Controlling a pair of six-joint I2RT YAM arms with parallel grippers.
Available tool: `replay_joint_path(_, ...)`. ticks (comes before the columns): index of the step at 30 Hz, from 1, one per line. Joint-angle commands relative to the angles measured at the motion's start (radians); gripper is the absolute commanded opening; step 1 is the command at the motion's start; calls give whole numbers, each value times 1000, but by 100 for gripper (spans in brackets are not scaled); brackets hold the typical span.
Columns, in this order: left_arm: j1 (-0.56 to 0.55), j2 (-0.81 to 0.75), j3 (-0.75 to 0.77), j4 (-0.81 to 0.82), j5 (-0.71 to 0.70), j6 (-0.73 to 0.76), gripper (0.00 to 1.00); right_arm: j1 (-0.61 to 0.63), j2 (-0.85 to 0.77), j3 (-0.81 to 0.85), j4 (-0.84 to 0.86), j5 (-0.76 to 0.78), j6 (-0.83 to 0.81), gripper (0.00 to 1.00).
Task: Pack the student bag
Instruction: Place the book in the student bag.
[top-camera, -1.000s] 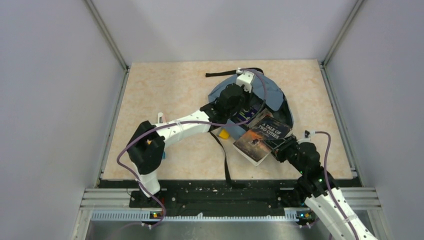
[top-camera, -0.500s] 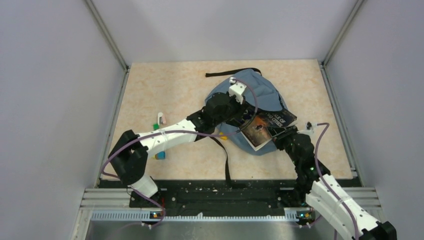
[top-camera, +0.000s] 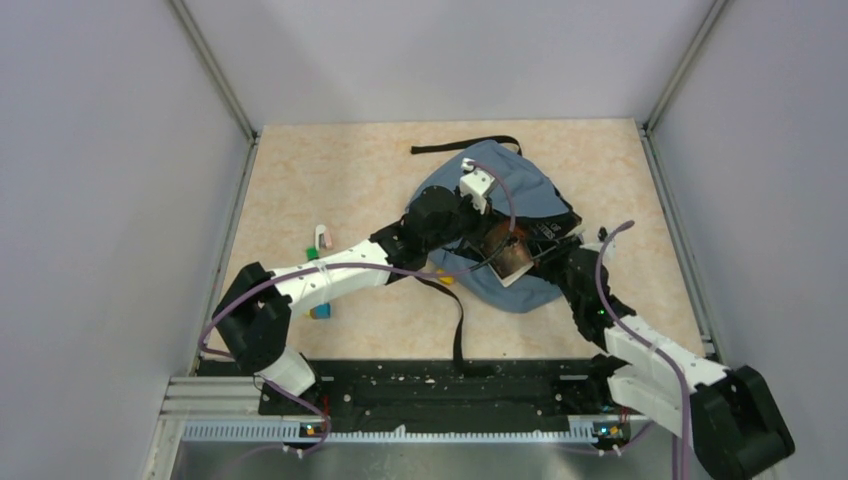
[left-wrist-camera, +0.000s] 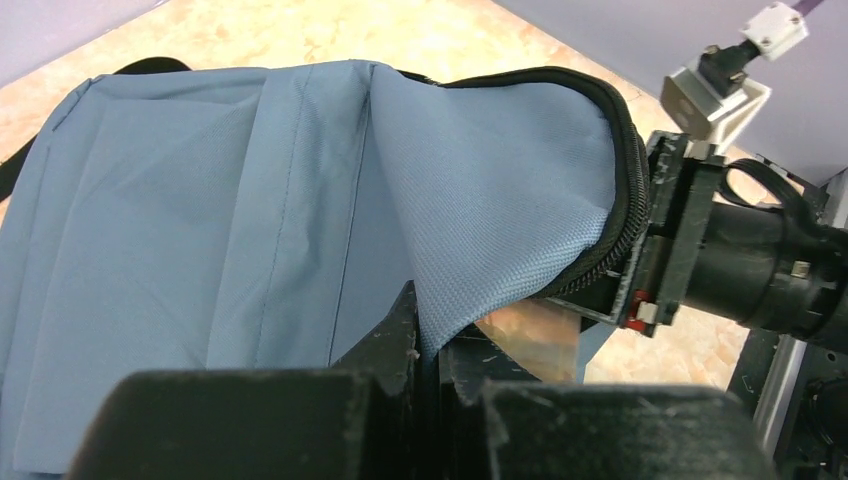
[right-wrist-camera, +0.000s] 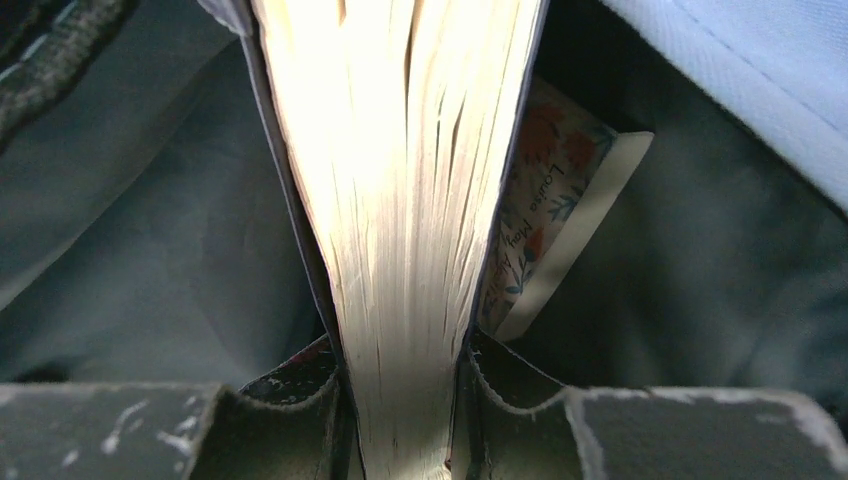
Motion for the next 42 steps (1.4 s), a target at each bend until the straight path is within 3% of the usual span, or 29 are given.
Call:
replay_joint_path(1, 0, -79, 15, 82, 46, -16, 0, -2, 123, 111, 345, 55, -51, 0)
replay_joint_path(16, 1, -48, 16, 90, 114, -71, 0, 47, 602, 310, 577, 134, -177, 0)
replay_joint_path(24, 1, -39, 11, 100, 95, -101, 0, 101, 734, 351, 636, 207, -278, 1)
replay_joint_path(28, 0, -55, 2, 81, 51, -72, 0, 101, 679, 308, 634, 205, -313, 21)
replay_joint_path(32, 2, -84, -2, 21, -14, 9, 2, 101, 542, 272, 507, 203, -383, 62)
replay_joint_path(34, 2, -94, -1, -9, -13, 41, 12, 101, 459, 249, 433, 204, -418, 73)
replay_joint_path(38, 2, -114, -4, -46, 12, 48, 49, 101, 254, 194, 230, 214, -435, 81)
replay_joint_path(42, 3, -158, -43, -50, 31, 16, 65, 99, 1, 134, 51, 244, -444, 88)
